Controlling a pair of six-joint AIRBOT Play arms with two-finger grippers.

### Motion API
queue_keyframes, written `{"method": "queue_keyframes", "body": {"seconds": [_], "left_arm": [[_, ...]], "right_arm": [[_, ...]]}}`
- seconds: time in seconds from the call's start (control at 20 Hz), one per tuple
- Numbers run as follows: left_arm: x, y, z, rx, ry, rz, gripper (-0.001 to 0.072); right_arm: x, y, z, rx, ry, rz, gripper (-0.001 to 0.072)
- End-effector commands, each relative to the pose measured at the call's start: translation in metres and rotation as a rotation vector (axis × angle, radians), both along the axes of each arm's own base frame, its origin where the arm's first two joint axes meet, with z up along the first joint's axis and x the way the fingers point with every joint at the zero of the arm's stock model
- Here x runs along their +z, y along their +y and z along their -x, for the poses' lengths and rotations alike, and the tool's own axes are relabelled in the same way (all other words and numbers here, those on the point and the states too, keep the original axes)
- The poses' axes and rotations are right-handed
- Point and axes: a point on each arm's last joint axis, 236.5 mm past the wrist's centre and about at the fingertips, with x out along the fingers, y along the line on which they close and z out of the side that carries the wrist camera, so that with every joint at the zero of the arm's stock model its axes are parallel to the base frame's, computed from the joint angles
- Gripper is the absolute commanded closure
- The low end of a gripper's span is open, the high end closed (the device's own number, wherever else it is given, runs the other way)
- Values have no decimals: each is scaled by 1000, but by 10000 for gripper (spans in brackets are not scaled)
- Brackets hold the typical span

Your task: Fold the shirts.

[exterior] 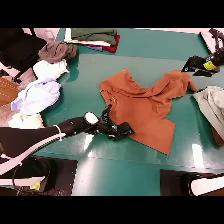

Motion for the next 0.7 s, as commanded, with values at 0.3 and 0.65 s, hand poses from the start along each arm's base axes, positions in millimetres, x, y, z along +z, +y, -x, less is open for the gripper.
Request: {"method": "queue_keyframes", "body": {"seconds": [0.3,0.65], "left_arm": [[40,-33,-55,-7,-199,110,679],[105,148,-56,-252,-423,-292,679]], "right_arm": [[-1,4,14,21,55,-15,5],[-25,-1,31,19,148,-33,5]]}}
